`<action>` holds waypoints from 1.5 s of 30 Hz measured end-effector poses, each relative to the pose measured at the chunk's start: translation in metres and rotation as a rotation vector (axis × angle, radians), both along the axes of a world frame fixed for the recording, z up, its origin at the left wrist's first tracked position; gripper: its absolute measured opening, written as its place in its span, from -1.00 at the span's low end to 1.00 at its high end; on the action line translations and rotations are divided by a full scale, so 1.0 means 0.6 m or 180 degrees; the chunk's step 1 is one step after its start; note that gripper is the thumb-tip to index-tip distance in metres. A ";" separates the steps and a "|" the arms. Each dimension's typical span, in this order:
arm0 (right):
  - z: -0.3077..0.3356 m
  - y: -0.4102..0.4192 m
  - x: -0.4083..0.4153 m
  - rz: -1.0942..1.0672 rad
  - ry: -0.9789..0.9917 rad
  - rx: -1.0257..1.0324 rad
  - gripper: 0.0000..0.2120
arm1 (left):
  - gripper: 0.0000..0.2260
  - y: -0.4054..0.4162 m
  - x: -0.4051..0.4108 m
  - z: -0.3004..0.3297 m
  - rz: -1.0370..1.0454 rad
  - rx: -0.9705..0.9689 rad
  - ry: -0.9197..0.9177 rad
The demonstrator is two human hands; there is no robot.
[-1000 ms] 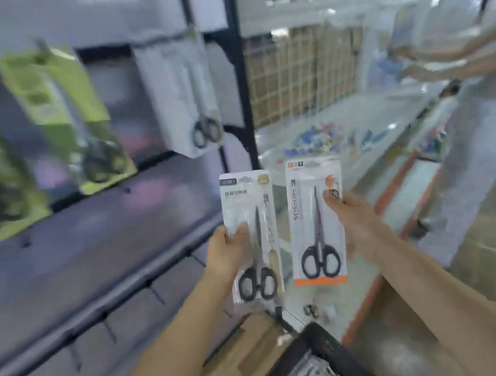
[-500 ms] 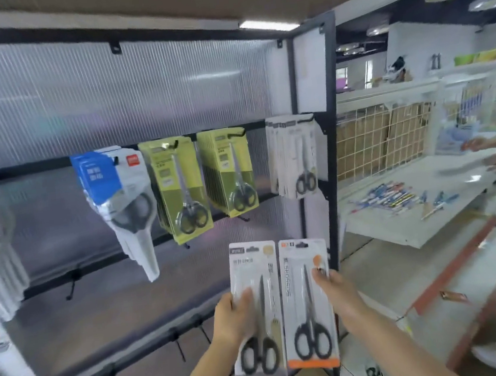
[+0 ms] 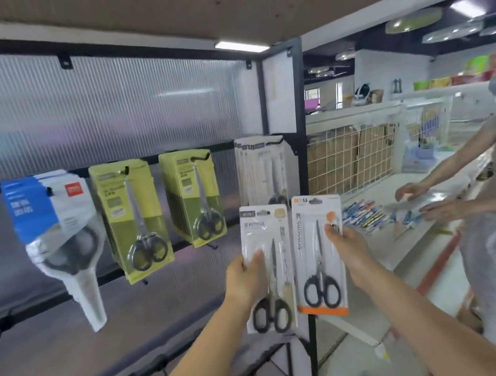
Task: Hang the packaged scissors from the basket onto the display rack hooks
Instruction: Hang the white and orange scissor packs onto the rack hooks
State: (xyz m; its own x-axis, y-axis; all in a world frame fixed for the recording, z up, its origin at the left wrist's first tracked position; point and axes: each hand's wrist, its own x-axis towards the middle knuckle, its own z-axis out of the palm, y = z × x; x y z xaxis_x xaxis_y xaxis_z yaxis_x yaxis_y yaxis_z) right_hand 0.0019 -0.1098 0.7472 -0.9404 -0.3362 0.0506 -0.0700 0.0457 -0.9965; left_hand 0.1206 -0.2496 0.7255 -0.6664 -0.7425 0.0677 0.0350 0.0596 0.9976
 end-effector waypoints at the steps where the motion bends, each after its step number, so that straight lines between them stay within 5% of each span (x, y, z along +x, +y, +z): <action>1: 0.016 0.001 -0.021 -0.0039 0.0045 -0.0016 -0.65 | -0.79 0.000 -0.027 0.013 -0.0056 0.0029 0.0084; 9: 0.106 0.008 -0.122 -0.0163 0.0567 0.0038 -0.67 | -0.78 -0.011 -0.173 0.107 0.0104 -0.0561 0.0296; 29: 0.105 -0.023 -0.233 -0.0061 0.0478 0.0029 -0.81 | -0.66 -0.038 -0.309 0.138 0.0418 -0.0240 0.0371; 34: 0.092 -0.028 -0.241 -0.0005 0.0405 0.0125 -0.65 | -0.67 -0.059 -0.312 0.141 0.0672 -0.0574 0.0056; 45: 0.067 -0.029 -0.247 0.0163 0.0416 0.0186 -0.69 | -0.72 -0.079 -0.306 0.136 0.0977 -0.0918 -0.0396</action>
